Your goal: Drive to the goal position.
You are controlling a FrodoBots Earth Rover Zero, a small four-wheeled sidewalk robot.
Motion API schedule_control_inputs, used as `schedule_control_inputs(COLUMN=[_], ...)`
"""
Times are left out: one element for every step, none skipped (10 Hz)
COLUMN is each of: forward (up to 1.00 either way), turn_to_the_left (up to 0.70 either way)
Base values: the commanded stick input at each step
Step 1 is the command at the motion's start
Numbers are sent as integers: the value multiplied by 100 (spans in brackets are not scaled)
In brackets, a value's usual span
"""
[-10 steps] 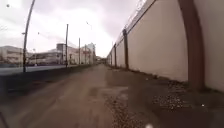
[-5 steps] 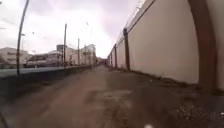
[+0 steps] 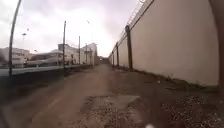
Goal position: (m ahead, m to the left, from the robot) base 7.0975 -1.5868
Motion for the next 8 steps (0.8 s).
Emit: schedule_control_inputs(forward=[85,85,85,85,85,85,85,85], turn_to_the_left=[0,0,0,0,0,0,0,0])
